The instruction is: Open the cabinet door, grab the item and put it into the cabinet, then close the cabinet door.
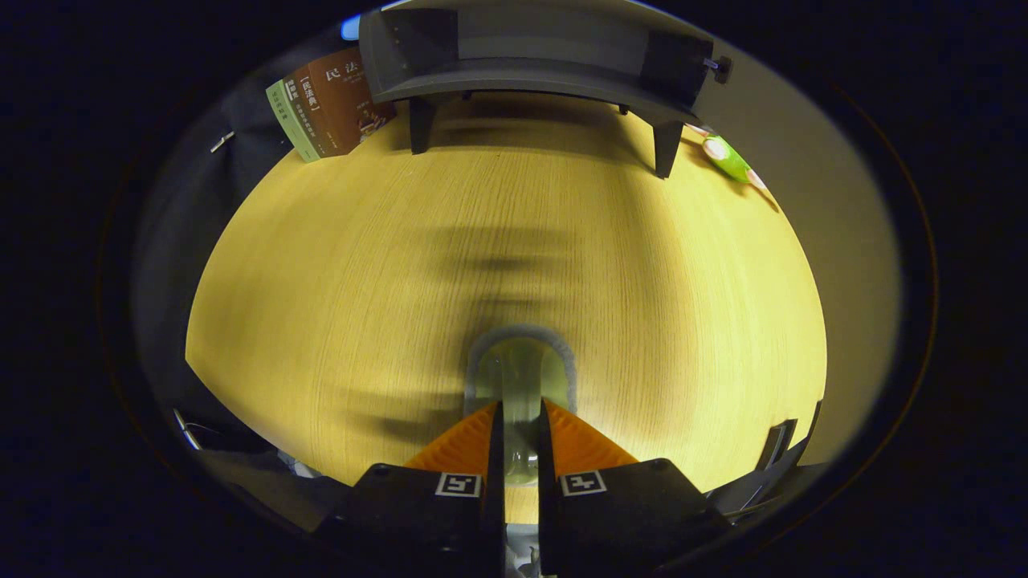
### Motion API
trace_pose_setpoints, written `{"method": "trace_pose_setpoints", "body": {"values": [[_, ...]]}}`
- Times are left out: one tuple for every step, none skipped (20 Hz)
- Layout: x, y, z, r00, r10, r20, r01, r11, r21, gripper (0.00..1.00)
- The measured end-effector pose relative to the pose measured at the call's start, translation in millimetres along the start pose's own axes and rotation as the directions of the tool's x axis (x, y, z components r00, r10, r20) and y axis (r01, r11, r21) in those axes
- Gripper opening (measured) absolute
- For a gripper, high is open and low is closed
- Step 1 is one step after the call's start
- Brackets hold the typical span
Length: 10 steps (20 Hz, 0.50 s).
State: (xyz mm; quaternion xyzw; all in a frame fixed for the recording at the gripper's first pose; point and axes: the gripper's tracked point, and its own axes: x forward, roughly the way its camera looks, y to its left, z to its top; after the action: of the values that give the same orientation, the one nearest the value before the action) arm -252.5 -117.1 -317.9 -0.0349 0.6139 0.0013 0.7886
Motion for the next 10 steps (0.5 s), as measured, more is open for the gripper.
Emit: {"method": "trace_pose_setpoints", "body": {"values": [[-0.7,-1.0,-0.9,1.000,-0.008,-0.002,0.008,1.000,-0.001,0.21],[-3.5,-1.2,-0.9,1.000,-0.013,-0.001,0.013,1.000,-0.003,0.21],[-6.6,-0.4,0.1,1.000,-0.014,0.003,0.014,1.000,-0.001,0.21],[-11.7,-0.9,1.6,1.000,-0.014,0.015,0.014,1.000,0.005,0.21],[-16.9,-0.8,6.8,0.999,-0.017,0.033,0.017,1.000,0.009,0.21],[-20.1,-1.7,12.1,0.998,-0.021,0.054,0.021,1.000,0.012,0.21],[-24.4,-1.7,17.3,0.997,-0.024,0.076,0.023,1.000,0.017,0.21],[-31.2,0.5,25.3,0.994,-0.025,0.105,0.022,0.999,0.027,0.21],[-37.6,3.3,31.3,0.991,-0.025,0.128,0.021,0.999,0.033,0.21],[-45.3,3.3,39.3,0.988,-0.031,0.154,0.026,0.999,0.036,0.21]]}}
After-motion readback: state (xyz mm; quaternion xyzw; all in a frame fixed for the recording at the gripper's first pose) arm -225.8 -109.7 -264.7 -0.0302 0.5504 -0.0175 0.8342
